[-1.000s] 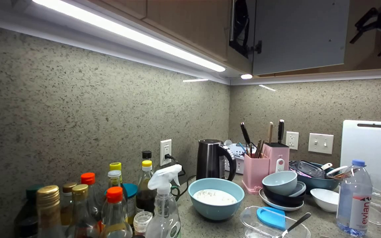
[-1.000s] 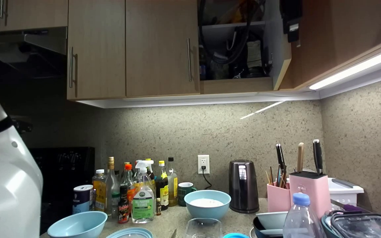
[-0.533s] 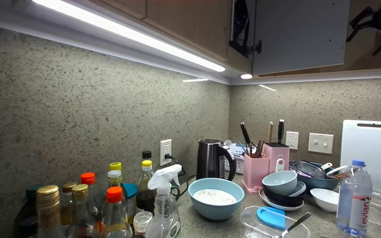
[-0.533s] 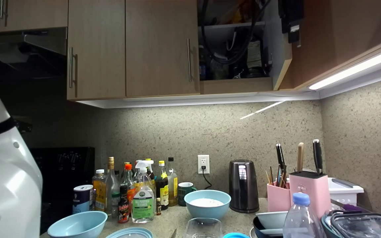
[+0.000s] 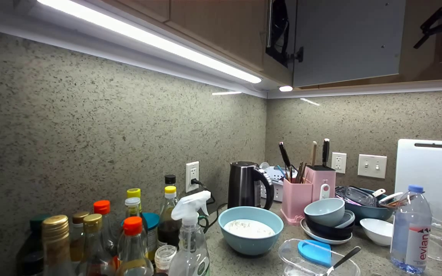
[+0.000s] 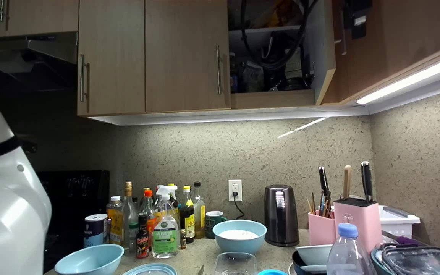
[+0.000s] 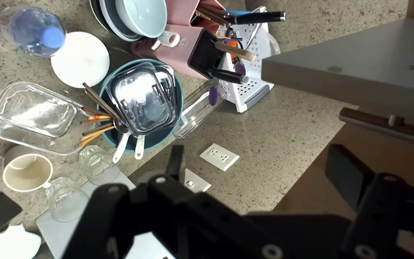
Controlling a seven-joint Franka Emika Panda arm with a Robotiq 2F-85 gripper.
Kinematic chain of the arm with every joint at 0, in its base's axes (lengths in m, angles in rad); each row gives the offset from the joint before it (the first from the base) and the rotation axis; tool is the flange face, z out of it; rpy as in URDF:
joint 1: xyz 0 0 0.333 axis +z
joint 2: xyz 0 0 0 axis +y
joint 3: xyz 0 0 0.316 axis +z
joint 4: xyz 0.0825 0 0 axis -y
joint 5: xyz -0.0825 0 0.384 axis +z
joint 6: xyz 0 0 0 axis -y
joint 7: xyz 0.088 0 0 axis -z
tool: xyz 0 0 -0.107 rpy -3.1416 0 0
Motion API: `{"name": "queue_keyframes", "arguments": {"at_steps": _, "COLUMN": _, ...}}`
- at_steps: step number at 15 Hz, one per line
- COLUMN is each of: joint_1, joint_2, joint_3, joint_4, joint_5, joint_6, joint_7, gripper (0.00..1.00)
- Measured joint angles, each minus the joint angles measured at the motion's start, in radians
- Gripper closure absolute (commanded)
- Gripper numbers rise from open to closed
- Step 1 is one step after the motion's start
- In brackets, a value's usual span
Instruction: Close the door of the top kitchen cabinet
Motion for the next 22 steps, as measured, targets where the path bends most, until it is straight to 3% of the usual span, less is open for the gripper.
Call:
{"name": "queue_keyframes", "arguments": {"at_steps": 8, "joint_1": 0.06, "joint_2": 0.108, "joint_3": 0.002, "joint_4": 0.086, "joint_5": 0.103, "joint_6": -0.001, "joint_7": -0.027, "gripper": 0.0}}
{"name": "queue_keyframes", "arguments": {"at_steps": 14, "joint_1": 0.064, "joint_2": 0.103, "joint_3": 0.017, "joint_4": 0.093, "joint_5": 0.091, "joint_6": -0.034, "joint_7": -0.052, "gripper": 0.0}}
{"name": "queue_keyframes", "arguments": {"at_steps": 22, "joint_1": 0.111, "joint_2": -0.15, "joint_3": 0.205, "joint_4": -0.078, "joint_5": 0.039, "joint_6": -0.172, "joint_7": -0.134, "gripper": 0.0}}
